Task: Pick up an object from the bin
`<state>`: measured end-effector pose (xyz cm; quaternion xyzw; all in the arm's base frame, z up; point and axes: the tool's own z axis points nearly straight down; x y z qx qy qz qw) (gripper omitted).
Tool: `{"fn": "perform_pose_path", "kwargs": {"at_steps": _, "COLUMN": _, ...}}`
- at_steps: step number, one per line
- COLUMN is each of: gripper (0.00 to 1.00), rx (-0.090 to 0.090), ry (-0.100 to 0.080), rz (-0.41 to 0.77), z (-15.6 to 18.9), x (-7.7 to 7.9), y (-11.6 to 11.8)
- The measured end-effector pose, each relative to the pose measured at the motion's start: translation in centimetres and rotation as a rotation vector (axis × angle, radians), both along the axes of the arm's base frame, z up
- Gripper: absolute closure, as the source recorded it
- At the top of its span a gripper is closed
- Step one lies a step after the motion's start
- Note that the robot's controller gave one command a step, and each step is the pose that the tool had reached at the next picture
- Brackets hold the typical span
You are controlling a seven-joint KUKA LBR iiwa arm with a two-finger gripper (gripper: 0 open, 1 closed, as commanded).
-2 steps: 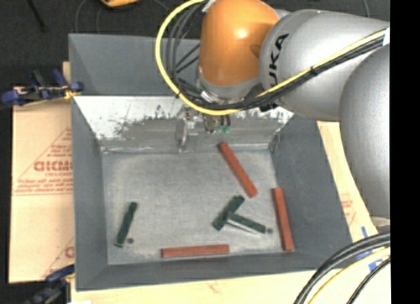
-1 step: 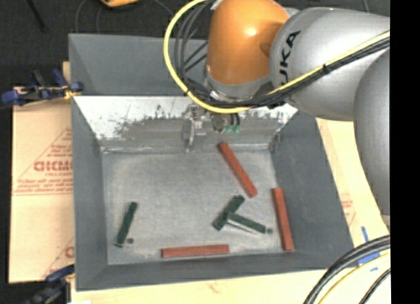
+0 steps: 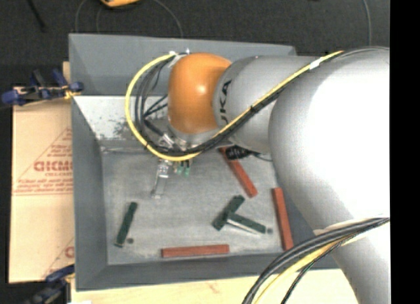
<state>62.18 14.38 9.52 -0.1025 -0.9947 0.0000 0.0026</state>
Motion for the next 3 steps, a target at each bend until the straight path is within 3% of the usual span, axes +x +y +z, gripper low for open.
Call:
{"fn": "perform_pose_path", "kwargs": {"at_steps": 1, "gripper": 0.0, "rx": 0.001, "ry": -0.008, "rz": -0.002, "z": 0.5, "x": 0.3, "y": -0.1}}
{"fn": "perform_pose_path", "kwargs": {"at_steps": 2, "gripper": 0.0, "rx": 0.002, "ry": -0.01, "rz": 0.116, "z": -0.1, "x": 0.3, "y": -2.1}}
{"fn": "perform_pose_path", "kwargs": {"at_steps": 3, "gripper": 0.0, "rx": -0.002, "ry": -0.007, "rz": 0.264, "z": -0.5, "x": 0.3, "y": -6.6}}
